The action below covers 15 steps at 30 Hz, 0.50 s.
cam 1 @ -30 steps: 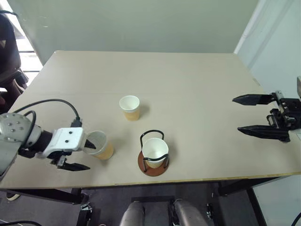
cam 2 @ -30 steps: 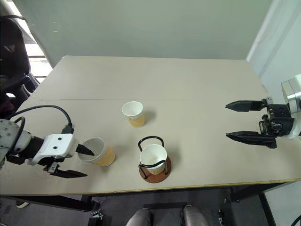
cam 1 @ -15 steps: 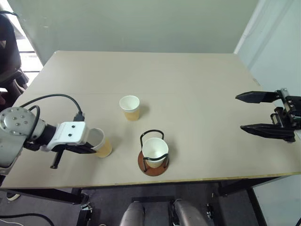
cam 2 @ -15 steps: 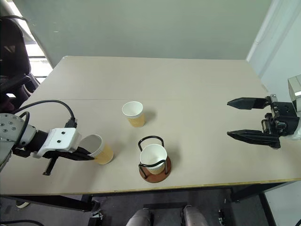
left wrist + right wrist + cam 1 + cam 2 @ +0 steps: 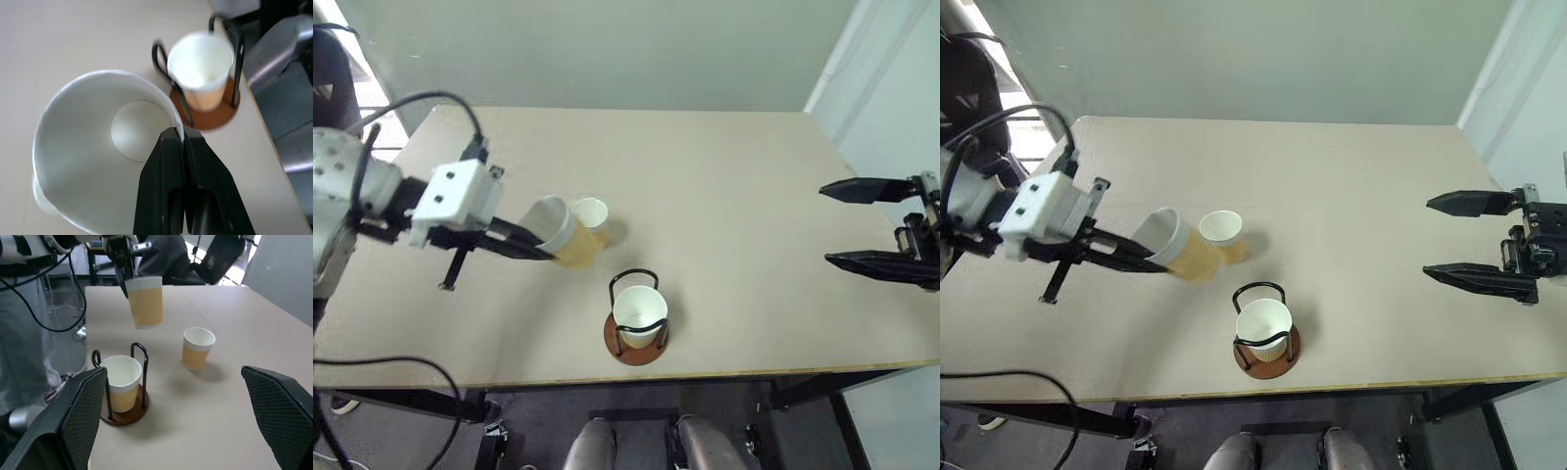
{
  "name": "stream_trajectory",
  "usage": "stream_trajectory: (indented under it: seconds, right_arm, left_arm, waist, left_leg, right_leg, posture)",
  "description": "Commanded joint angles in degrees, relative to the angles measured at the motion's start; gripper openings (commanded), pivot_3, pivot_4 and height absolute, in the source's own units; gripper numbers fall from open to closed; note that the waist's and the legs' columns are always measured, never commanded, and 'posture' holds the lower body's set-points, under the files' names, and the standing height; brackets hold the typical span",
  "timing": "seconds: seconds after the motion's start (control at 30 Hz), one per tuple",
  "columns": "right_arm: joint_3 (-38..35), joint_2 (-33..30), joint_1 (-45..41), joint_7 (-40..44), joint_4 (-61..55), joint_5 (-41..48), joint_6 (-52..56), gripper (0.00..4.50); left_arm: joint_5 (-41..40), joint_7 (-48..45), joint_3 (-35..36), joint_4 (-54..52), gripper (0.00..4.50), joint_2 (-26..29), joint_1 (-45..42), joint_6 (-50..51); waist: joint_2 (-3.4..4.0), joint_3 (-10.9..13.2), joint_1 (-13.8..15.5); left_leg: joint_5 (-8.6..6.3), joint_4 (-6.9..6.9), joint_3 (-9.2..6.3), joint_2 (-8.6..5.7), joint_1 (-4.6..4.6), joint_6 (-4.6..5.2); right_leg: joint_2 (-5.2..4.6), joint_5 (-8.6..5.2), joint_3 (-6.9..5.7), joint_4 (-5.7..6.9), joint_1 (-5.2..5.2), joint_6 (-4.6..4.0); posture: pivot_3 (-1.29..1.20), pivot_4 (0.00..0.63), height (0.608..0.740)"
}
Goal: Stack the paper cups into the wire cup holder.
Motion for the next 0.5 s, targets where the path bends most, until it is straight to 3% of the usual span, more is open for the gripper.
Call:
stream_trajectory:
  seconds: [0.03, 0.5]
  right_arm:
    - [-2.29, -0.91, -0.19, -1.13, -1.09, -0.35, -1.59, 4.50]
    - [-5.40, -2.29, 2.66, -2.54, -3.19, 0.20, -1.38, 4.50]
  left_arm:
    - [-1.54, -2.04, -5.09, 2.27, 0.03, -0.73, -7.04, -3.65]
    - [-11.17, -2.04, -37.84, 6.23, 0.03, -6.72, -34.84, -22.79]
  waist:
    - [0.01, 0.01, -0.01]
    - [0.17, 0.11, 0.30]
  left_leg:
    - [0.00, 0.04, -0.01, 0.00, -0.02, 0.01]
    - [-0.17, 0.61, 0.09, -0.10, -0.47, 0.50]
  right_leg:
    - [0.00, 0.02, 0.01, -0.02, 0.01, 0.05]
    - [-0.17, 0.48, 0.06, -0.75, 0.20, 1.13]
  posture:
    - [0.00, 0.150, 0.740]
    - [0.00, 0.150, 0.740]
